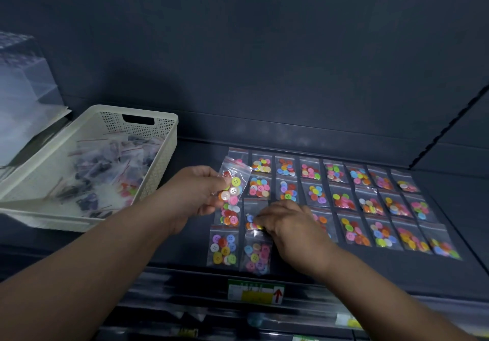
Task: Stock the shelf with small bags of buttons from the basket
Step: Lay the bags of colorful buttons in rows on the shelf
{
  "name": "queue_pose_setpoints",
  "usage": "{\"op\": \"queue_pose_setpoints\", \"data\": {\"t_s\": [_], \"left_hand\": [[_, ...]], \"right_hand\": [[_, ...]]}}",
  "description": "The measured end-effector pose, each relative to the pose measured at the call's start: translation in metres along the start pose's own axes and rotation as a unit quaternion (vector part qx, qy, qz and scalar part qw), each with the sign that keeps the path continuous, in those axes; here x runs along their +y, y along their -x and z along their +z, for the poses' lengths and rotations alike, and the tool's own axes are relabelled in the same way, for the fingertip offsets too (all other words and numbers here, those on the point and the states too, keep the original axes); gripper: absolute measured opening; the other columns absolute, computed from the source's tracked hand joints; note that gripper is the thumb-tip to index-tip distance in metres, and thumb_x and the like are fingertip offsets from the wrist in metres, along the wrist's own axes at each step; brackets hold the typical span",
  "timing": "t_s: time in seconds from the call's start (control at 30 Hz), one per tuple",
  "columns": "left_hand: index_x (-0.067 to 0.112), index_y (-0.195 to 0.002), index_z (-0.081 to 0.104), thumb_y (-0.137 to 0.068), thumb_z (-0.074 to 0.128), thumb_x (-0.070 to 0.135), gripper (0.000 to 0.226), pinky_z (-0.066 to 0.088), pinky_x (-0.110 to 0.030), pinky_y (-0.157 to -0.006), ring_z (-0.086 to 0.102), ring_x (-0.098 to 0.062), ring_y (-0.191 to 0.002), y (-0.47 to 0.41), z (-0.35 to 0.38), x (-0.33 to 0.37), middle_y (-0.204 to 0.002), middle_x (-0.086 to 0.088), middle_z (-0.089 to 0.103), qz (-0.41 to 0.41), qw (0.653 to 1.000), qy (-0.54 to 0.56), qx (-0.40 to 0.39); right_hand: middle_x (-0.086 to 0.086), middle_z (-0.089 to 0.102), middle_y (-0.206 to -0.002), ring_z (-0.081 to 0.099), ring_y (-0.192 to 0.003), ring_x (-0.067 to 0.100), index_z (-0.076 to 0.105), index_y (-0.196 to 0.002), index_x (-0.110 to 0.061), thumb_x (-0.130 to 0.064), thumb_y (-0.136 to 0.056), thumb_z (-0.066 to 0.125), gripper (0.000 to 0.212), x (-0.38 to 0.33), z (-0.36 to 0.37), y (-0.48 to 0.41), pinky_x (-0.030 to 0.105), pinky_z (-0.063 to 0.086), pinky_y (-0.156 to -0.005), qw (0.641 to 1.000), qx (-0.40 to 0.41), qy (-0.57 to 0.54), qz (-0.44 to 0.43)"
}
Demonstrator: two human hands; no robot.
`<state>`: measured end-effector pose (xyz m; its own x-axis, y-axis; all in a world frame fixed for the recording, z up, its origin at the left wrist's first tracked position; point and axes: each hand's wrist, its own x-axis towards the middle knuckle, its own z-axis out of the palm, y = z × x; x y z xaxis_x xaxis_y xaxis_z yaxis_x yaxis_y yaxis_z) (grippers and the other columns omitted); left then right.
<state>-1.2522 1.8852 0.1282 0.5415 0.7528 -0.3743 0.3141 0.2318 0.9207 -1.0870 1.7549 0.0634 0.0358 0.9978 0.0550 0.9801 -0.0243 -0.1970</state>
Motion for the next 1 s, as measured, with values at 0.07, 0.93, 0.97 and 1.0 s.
{"op": "queue_pose_setpoints", "data": {"t_s": [0.07,0.93,0.97,1.0], "left_hand": [[0.017,-0.073,0.057,-0.087,0.064,0.022,0.017,0.047,-0.025,-0.060,0.059,-0.013,-0.063,0.000,-0.001,-0.001,-0.082,-0.002,0.066,-0.002,1.000,0.000,0.002],[0.028,-0.082,0.064,-0.089,0.061,0.023,0.009,0.049,-0.020,-0.069,0.061,-0.002,-0.076,0.021,0.046,-0.036,-0.085,0.012,0.066,0.142,0.905,-0.378,-0.134],[0.029,-0.082,0.064,-0.089,0.060,0.022,0.010,0.050,-0.020,-0.072,0.061,-0.002,-0.080,0.022,0.047,-0.038,-0.088,0.012,0.066,0.152,0.896,-0.394,-0.137],[0.028,-0.083,0.064,-0.090,0.059,0.020,0.012,0.050,-0.019,-0.074,0.061,-0.002,-0.082,0.023,0.049,-0.039,-0.090,0.012,0.065,0.163,0.889,-0.406,-0.137]], "right_hand": [[-0.017,0.049,-0.136,0.032,-0.128,0.011,0.050,-0.133,-0.035,-0.013,-0.090,0.050,0.048,-0.001,0.002,0.001,0.022,0.015,-0.091,1.000,0.008,-0.002,0.005],[-0.004,0.069,-0.085,0.060,-0.070,0.009,0.062,-0.098,-0.020,-0.011,-0.085,0.066,0.016,0.006,-0.041,0.057,0.018,0.047,-0.060,0.863,-0.056,-0.403,0.301],[-0.006,0.067,-0.088,0.061,-0.076,0.008,0.060,-0.102,-0.024,-0.016,-0.085,0.066,0.020,0.008,-0.041,0.059,0.018,0.047,-0.065,0.901,-0.048,-0.319,0.290],[-0.007,0.066,-0.093,0.061,-0.083,0.009,0.059,-0.108,-0.026,-0.021,-0.085,0.066,0.024,0.009,-0.041,0.061,0.020,0.047,-0.069,0.932,-0.033,-0.234,0.275]]}}
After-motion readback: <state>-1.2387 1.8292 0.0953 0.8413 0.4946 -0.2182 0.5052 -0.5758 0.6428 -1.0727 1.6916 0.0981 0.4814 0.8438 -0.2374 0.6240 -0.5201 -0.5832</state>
